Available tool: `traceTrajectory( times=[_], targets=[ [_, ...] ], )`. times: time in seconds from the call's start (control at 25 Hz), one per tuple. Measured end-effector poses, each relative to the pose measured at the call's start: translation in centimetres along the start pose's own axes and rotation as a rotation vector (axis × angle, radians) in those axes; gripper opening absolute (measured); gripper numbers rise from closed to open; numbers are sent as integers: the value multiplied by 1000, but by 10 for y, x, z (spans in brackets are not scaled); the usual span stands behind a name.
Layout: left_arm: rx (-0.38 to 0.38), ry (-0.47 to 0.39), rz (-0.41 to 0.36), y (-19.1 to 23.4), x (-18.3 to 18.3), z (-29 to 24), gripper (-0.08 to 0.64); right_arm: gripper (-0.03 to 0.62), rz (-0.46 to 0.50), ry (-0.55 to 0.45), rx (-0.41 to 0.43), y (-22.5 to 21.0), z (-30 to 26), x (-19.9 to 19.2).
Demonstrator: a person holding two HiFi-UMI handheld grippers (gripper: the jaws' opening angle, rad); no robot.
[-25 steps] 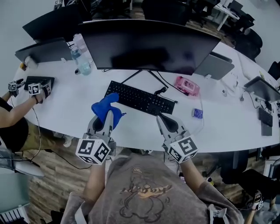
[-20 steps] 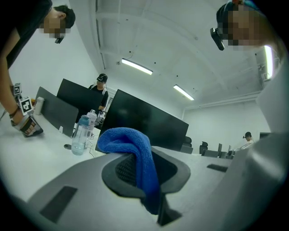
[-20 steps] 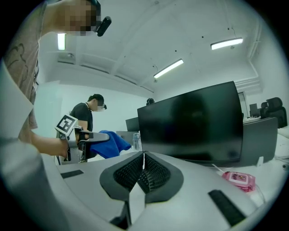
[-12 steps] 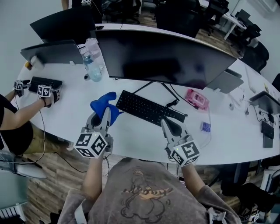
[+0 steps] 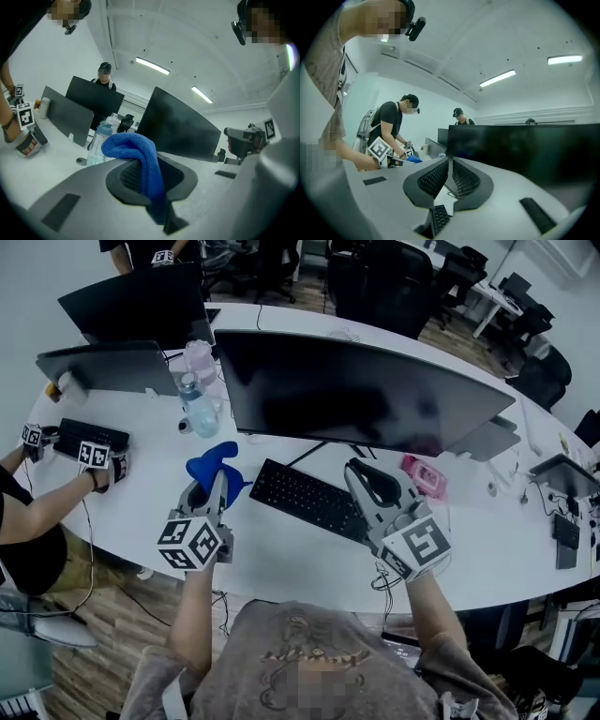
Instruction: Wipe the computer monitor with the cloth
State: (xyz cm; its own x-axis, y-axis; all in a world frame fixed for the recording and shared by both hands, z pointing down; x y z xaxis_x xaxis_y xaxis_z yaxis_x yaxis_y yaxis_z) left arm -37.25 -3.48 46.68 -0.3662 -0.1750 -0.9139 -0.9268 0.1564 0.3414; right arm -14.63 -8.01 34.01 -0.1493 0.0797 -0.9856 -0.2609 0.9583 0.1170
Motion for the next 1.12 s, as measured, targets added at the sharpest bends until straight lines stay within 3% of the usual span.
traceTrajectory(
  times=[0.24, 0.32, 0.4, 0.72, 1.12],
  targets=[
    [22, 13, 11, 22, -2, -34, 48, 29, 92, 60, 55, -19, -41, 23],
    [32, 24, 9, 30, -6, -47, 48, 88, 115, 76, 74, -23, -55, 28],
    [42, 38, 7, 37, -11, -60, 48, 97, 146, 90, 81, -31, -67, 39],
    [79, 94, -2, 59, -31, -101, 48, 97, 287, 118, 41, -71, -111, 91],
    [103, 146, -25, 73, -51, -133, 48, 95, 349, 172, -52, -109, -136, 102]
  ],
)
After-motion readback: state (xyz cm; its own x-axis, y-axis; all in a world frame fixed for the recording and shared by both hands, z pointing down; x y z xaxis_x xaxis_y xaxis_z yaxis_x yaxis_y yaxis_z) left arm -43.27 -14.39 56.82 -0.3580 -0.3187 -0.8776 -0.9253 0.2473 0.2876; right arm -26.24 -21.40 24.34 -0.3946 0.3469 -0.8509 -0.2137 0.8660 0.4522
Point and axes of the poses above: the fingertips, and each gripper's own axes: z backward along the fingers, y to its left, x out of its top, the point moved 1 cm from there along z, backward along the fingers, and after that the axes turned 10 degrees about x, right-handed, at the moved point
